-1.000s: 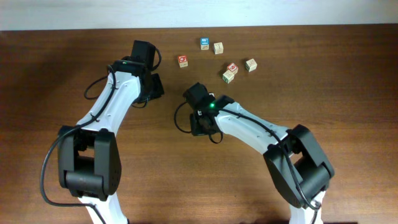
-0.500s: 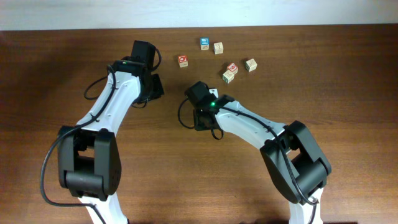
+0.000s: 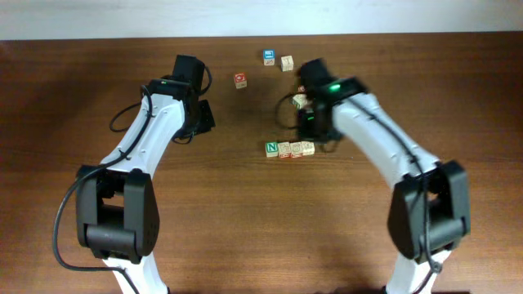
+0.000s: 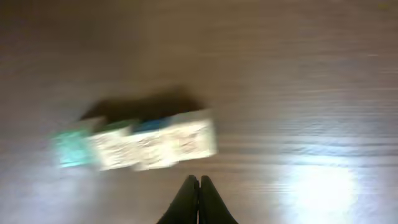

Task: Rotate 4 blocks

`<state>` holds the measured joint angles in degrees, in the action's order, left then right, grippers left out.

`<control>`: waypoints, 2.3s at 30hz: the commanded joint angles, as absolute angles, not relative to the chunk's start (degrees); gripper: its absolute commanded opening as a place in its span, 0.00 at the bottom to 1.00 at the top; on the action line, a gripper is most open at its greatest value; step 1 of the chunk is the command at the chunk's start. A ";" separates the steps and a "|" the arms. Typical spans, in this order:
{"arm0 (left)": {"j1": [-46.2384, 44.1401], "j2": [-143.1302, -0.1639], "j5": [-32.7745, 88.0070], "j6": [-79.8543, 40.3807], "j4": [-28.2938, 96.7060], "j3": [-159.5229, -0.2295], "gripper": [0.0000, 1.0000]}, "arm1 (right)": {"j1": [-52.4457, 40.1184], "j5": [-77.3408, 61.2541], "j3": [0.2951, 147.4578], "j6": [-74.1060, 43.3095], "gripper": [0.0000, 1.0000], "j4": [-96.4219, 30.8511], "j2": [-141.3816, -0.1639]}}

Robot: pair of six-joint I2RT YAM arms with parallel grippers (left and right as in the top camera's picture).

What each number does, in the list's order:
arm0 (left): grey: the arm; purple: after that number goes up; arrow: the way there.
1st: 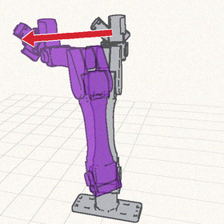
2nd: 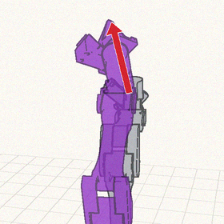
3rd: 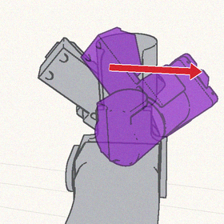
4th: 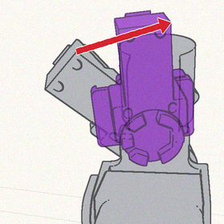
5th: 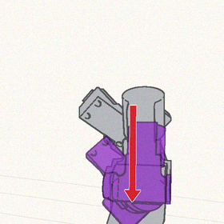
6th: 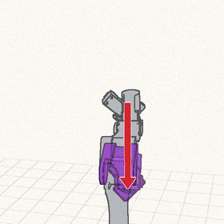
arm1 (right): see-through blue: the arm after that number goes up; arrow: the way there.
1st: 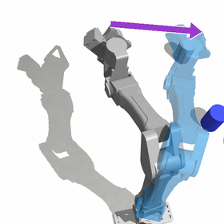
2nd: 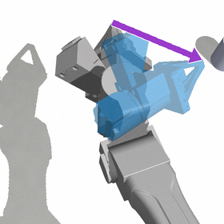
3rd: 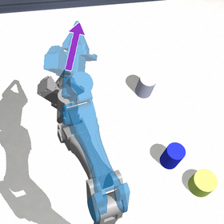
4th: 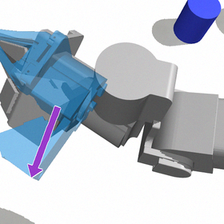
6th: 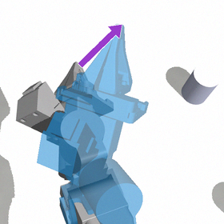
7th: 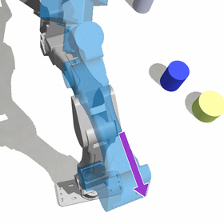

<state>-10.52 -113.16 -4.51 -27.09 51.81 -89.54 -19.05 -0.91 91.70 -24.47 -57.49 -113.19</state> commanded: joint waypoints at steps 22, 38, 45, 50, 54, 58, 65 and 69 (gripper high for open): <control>-12.86 -113.47 -4.78 -25.87 54.43 -90.04 0.24 | -16.10 -11.92 90.70 -14.74 0.14 -50.06 -119.09; -2.17 -113.47 -8.88 -22.83 54.70 -90.04 0.31 | -34.24 11.16 95.37 -26.02 0.36 -33.01 -127.26; -2.17 -113.47 -8.88 -22.83 54.89 -90.04 0.32 | -35.35 9.58 95.37 -25.76 0.35 -36.29 -127.26; -2.20 -113.47 -8.88 -22.83 54.78 -90.04 0.32 | -35.35 9.47 95.37 -25.76 0.35 -37.54 -127.26; -2.20 -113.47 -8.88 -22.83 54.54 -90.04 0.32 | -35.33 9.47 95.37 -25.76 0.36 -37.67 -127.26; -2.20 -113.47 -8.88 -22.83 54.52 -90.04 0.32 | -34.02 9.13 95.39 -26.06 0.36 -37.32 -127.24; -2.20 -113.47 -8.88 -22.83 54.52 -90.04 0.32 | -31.11 5.78 95.35 -27.53 0.31 -38.13 -127.26; -2.20 -113.47 -8.88 -22.85 54.52 -90.04 0.32 | -31.14 5.34 95.15 -27.55 0.31 -39.86 -127.26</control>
<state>-2.33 -113.16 -8.01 -23.57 54.63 -89.54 -31.00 5.93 94.83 -27.05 -39.33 -126.63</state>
